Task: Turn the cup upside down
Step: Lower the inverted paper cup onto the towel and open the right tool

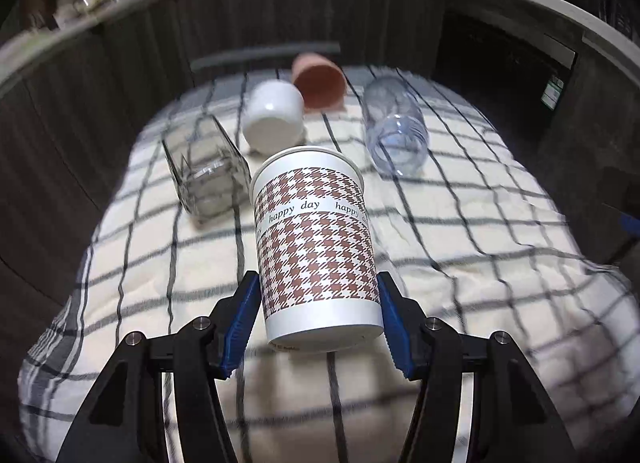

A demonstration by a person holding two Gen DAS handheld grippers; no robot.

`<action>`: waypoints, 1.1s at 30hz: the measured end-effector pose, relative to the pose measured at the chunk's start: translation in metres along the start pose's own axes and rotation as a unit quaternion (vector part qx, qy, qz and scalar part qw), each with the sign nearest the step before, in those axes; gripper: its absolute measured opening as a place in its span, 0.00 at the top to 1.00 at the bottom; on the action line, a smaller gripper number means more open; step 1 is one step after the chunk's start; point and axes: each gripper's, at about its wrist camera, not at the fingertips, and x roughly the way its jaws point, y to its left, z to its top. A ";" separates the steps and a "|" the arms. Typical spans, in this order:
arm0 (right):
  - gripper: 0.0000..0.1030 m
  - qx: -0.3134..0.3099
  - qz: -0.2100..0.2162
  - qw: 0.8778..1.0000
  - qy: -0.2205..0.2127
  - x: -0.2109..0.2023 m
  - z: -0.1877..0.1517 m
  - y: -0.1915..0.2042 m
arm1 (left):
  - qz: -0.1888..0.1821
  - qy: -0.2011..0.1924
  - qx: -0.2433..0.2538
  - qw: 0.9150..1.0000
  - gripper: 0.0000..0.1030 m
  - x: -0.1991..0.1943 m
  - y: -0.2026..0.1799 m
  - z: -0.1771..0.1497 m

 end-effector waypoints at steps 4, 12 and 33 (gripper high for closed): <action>0.16 0.041 0.033 0.998 0.019 -0.010 0.017 0.002 | -0.052 0.122 -0.017 0.991 0.45 -0.007 0.015 0.024; 0.16 0.146 0.114 0.978 0.098 0.004 0.037 0.008 | -0.093 0.334 -0.043 0.937 0.45 0.013 0.021 0.053; 0.16 0.198 0.115 0.967 0.113 0.043 0.065 -0.008 | -0.054 0.374 -0.016 0.926 0.28 0.067 0.009 0.082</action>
